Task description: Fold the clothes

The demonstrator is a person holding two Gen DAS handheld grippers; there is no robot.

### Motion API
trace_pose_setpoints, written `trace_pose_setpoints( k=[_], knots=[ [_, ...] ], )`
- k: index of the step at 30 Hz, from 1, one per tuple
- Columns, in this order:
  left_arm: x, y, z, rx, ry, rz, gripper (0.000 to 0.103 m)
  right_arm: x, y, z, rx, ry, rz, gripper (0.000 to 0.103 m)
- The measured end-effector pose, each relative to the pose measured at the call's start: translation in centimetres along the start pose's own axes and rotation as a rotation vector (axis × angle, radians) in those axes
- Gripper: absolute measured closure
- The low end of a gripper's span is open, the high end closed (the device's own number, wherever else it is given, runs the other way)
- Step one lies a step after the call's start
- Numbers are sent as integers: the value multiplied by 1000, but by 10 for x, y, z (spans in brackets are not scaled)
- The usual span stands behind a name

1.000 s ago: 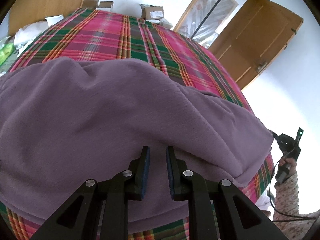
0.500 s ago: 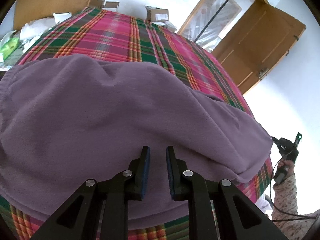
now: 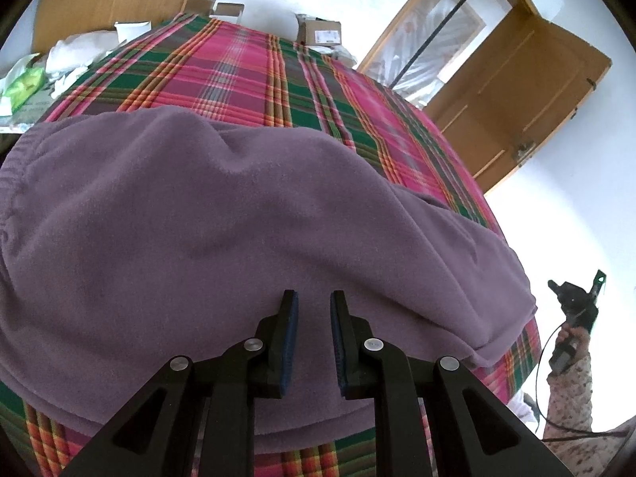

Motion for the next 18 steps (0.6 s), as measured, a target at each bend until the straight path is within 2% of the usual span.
trace_pose_setpoints(
  k=[2, 5, 8, 12, 18],
  knots=[
    [0, 0, 0, -1, 0, 2, 86, -6, 42, -7, 76, 39, 107, 100],
    [-1, -1, 0, -4, 2, -1, 86, -23, 103, -26, 155, 119, 283, 89],
    [0, 0, 0, -15, 3, 7, 86, -40, 147, -47, 177, 202, 408, 80],
    [0, 1, -1, -23, 5, 8, 86, -55, 173, -68, 170, 280, 498, 68],
    [4, 2, -3, -31, 13, 5, 86, -67, 166, -78, 100, 298, 557, 61]
  ],
)
Point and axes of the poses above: each gripper's, at about its wrist camera, not at the fingertips, and z roughly against the way its jaws point, y to its left, x to its top, the point moved 9 cm from there along -z, roughly the way its jaws point, and after that the axes turned 10 degrees about y, right-handed, at the moved point
